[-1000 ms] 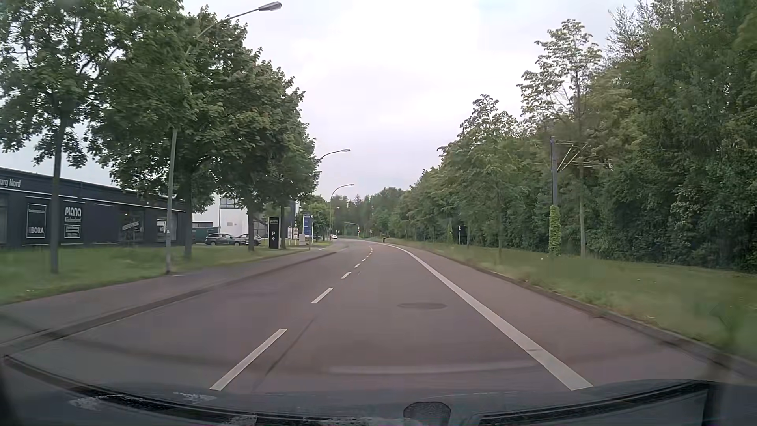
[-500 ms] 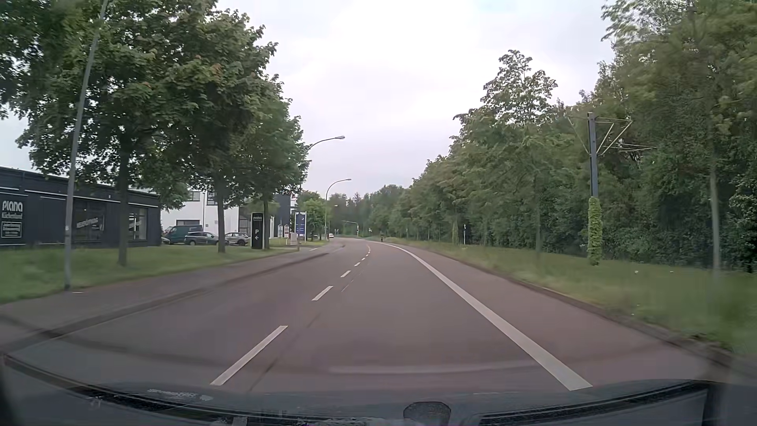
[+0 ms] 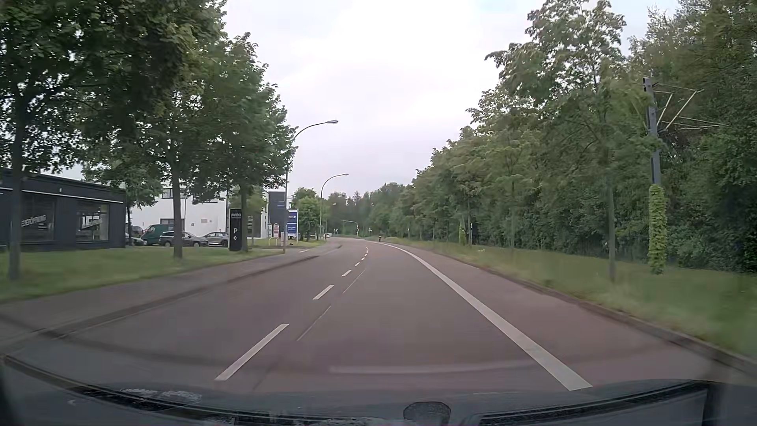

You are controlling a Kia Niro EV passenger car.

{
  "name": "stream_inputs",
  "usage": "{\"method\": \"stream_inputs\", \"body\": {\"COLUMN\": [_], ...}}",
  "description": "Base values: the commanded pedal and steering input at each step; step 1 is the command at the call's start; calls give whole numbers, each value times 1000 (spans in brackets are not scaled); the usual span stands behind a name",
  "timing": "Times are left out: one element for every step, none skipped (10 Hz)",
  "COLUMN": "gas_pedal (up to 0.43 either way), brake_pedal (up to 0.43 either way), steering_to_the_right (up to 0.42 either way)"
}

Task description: Follow the waypoints while adhering to traffic rules and regulations

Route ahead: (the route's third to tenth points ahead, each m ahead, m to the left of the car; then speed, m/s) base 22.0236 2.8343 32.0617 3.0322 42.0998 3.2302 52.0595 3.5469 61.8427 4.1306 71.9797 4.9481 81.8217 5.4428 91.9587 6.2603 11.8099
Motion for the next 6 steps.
{"method": "stream_inputs", "body": {"gas_pedal": [98, 98, 98, 98, 98, 98], "brake_pedal": [0, 0, 0, 0, 0, 0], "steering_to_the_right": [-1, 0, -1, -1, 0, 0]}}
